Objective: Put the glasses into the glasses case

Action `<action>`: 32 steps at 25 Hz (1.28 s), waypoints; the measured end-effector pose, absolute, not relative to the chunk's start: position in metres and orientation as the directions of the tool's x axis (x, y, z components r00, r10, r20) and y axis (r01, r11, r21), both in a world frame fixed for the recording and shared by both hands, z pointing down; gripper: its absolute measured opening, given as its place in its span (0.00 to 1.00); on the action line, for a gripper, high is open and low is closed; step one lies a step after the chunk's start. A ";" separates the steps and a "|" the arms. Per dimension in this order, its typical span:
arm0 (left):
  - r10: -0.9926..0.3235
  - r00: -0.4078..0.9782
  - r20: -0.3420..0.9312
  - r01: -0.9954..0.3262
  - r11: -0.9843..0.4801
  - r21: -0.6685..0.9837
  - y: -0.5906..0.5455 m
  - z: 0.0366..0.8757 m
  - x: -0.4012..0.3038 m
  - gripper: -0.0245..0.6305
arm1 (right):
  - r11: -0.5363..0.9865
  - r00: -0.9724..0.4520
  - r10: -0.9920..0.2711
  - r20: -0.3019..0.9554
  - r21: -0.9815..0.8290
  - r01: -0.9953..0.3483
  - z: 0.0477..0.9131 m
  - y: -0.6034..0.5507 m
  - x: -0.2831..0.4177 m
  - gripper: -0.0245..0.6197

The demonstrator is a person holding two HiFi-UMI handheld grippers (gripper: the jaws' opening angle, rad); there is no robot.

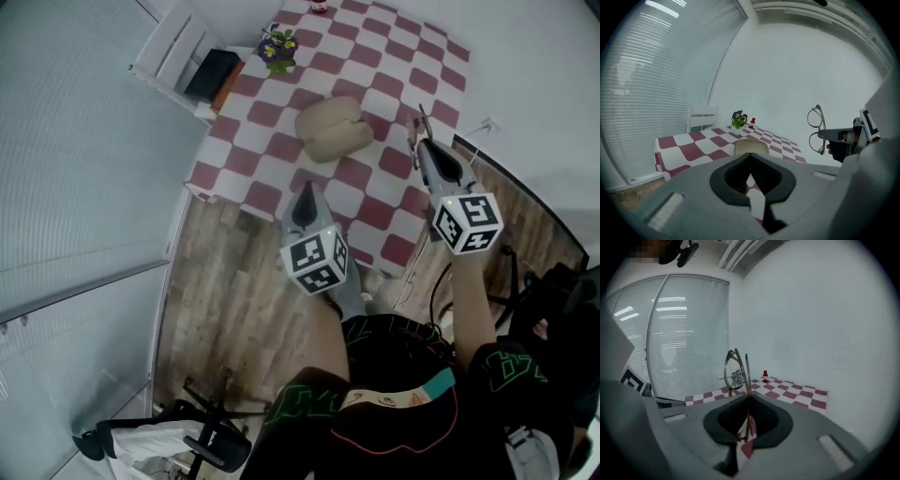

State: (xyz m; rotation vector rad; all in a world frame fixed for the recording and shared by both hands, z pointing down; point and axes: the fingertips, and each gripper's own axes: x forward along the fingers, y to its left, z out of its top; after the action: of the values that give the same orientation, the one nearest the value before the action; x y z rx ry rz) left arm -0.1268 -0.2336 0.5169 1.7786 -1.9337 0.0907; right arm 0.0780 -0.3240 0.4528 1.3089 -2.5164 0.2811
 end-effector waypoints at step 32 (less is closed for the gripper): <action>-0.876 0.053 0.480 -0.927 0.135 0.350 -0.295 0.563 -0.182 0.05 | 0.874 -0.583 -0.473 0.660 0.267 -0.406 0.529 -0.374 -0.067 0.07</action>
State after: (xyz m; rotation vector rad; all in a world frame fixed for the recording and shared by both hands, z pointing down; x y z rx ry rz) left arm -0.1824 -0.2945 0.5632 1.7333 -1.8142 0.1098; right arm -0.0671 -0.3737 0.5287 0.6302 -2.2652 -0.1112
